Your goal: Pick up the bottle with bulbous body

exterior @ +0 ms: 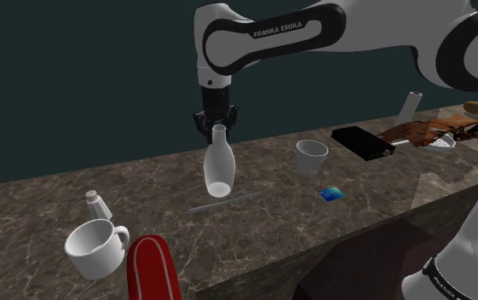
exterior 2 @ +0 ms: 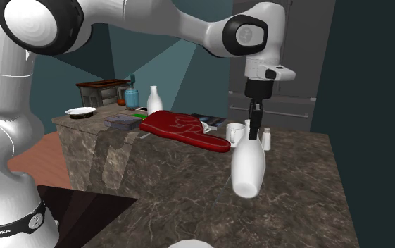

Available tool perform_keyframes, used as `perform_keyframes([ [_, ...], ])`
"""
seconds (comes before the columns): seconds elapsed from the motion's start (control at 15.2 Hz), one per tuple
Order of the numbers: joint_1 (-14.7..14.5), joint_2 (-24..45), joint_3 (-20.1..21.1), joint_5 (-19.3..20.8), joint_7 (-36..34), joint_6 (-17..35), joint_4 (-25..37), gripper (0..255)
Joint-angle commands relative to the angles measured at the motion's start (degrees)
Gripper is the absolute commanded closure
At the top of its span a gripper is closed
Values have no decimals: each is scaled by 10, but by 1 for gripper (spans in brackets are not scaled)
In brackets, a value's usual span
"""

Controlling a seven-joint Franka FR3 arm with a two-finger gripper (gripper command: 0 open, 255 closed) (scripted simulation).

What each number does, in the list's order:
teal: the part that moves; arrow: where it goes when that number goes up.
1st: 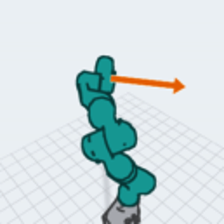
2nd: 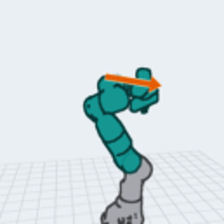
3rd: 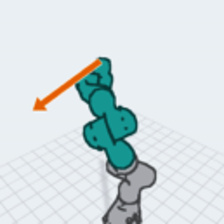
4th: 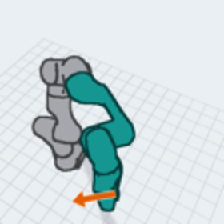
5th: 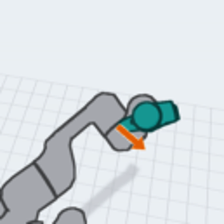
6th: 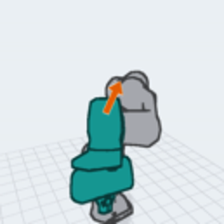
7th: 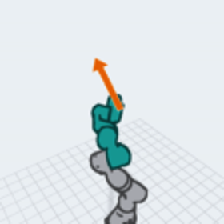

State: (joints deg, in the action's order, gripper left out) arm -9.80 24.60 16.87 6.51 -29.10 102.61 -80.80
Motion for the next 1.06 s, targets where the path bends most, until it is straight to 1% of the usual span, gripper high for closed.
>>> perform_keyframes([
  [0.0, 0, -1, 0, 0, 1, -11, 10, 255],
  [0.86, -10, 10, 2, 1, 2, -118, 127, 255],
  [0.99, -11, 10, 2, 1, 2, -119, 129, 255],
])
